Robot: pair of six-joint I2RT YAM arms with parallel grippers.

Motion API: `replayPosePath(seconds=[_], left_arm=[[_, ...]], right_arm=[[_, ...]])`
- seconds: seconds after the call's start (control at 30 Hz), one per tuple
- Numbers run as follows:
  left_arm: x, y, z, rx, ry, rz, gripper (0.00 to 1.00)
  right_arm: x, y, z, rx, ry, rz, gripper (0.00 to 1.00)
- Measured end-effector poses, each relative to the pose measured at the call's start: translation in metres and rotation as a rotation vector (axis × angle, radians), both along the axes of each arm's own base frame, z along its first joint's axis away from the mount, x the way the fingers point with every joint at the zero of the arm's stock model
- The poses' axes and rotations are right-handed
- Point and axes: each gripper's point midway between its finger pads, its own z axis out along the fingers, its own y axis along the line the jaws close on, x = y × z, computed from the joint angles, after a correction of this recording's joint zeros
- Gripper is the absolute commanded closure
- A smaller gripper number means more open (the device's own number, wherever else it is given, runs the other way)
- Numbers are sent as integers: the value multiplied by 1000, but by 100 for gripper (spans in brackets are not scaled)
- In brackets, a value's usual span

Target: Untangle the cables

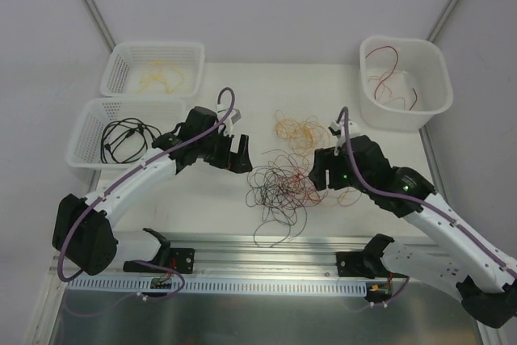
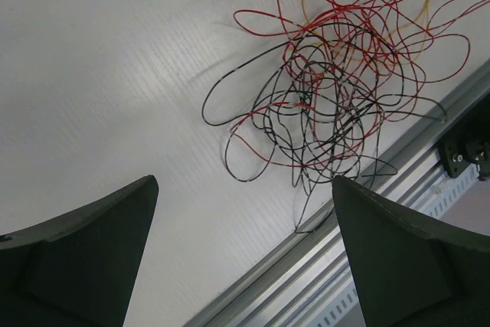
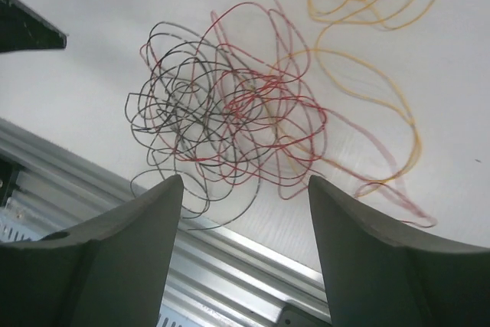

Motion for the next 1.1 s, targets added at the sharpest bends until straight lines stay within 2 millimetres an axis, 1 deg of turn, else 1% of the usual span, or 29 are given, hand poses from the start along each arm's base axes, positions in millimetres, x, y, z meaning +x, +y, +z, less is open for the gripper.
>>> replayPosePath(seconds=[0.07, 0.1, 0.17, 0.23, 0.33, 0.4, 0.47, 0.5, 0.57, 0.63, 0.67, 0.73, 0.77, 0.8, 0.83, 0.87, 0.9, 0.93, 1.03, 1.1], left_arm=[[-6, -11, 4, -25, 7, -7, 1], [-10, -18, 6, -35, 8, -17, 1], [-21, -35, 8, -52, 14, -44, 1], [-33, -50, 9, -49, 18, -71, 1], [-40, -76, 6, -27, 18, -92, 1], [-41, -93, 0, 0, 11, -96, 1], [-41, -104, -13, 42, 7, -86, 1], [-40, -106, -19, 62, 5, -78, 1], [-40, -109, -37, 114, 15, -57, 2], [-37, -107, -55, 169, 24, -32, 4], [-35, -105, -63, 194, 27, -14, 9], [-31, -102, -77, 233, 35, 13, 15], [-29, -99, -84, 255, 41, 28, 25], [-29, -98, -88, 264, 47, 37, 32], [-28, -97, -92, 273, 51, 46, 42], [-28, -97, -94, 276, 55, 53, 69], [-29, -96, -95, 277, 59, 60, 92], [-29, -95, -96, 275, 58, 65, 100], [-32, -90, -97, 272, 49, 61, 100], [-37, -84, -93, 263, 45, 60, 100]], right_arm=[[1, -15, 13, 0, -55, -50, 30], [1, -22, 16, -6, -72, -74, 30], [1, -35, 16, -27, -87, -118, 29], [3, -44, 8, -51, -84, -160, 28], [2, -61, -12, -108, -51, -219, 27], [1, -71, -25, -134, -31, -254, 27], [-2, -81, -33, -147, -19, -281, 27], [-3, -83, -34, -146, -19, -289, 27], [-4, -87, -34, -132, -27, -303, 27], [-4, -89, -33, -120, -35, -309, 27], [-4, -89, -34, -117, -34, -310, 27], [-4, -87, -37, -112, -28, -304, 27], [-4, -86, -39, -112, -24, -300, 27], [-5, -85, -42, -111, -18, -295, 27], [-5, -82, -44, -105, -10, -287, 27], [-5, -80, -47, -102, -2, -279, 27], [-5, -76, -49, -92, 4, -268, 27], [-5, -72, -52, -80, 11, -255, 27], [-3, -56, -63, -38, 43, -213, 28], [-2, -44, -71, -12, 73, -189, 28]])
